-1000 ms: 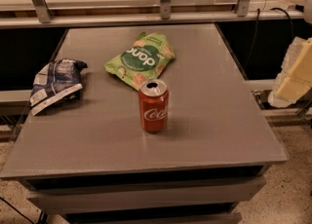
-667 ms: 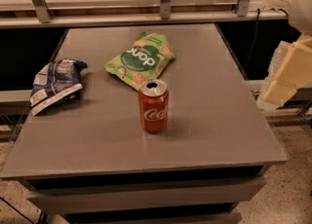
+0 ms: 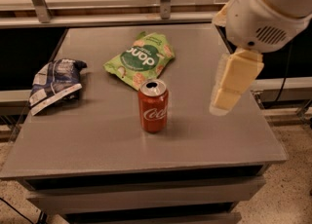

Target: Pick coke can

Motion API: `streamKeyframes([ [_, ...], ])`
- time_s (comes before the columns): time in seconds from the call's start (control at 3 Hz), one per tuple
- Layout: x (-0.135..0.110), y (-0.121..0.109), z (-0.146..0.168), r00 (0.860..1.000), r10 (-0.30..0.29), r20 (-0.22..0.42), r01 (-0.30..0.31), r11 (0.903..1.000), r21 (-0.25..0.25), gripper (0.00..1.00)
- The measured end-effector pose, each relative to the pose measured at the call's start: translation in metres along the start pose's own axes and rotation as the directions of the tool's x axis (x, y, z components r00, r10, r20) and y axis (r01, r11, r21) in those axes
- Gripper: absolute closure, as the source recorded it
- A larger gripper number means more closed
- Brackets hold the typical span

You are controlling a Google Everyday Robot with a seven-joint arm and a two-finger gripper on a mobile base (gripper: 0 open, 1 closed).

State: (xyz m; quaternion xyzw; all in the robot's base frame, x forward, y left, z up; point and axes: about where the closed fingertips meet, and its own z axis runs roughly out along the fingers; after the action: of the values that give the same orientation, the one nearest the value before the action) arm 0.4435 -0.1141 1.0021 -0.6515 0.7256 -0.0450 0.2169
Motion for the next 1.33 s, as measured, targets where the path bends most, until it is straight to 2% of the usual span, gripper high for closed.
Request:
streamKeyframes([
  [0.33,-0.020,-0.001,0.034,1.000,-0.020,0.010,0.021,0.9985,-0.051,0.00],
  [0.67,-0.038,0.002,0.067,0.999,-0.041,0.020,0.043,0.9929,-0.111,0.00],
  [1.0,-0.053,0.010,0.092,0.998,-0.047,0.041,0.053,0.9820,-0.181,0.00],
  [1.33,-0.067,0.023,0.106,0.996,-0.056,0.076,0.073,0.9665,-0.246,0.00],
])
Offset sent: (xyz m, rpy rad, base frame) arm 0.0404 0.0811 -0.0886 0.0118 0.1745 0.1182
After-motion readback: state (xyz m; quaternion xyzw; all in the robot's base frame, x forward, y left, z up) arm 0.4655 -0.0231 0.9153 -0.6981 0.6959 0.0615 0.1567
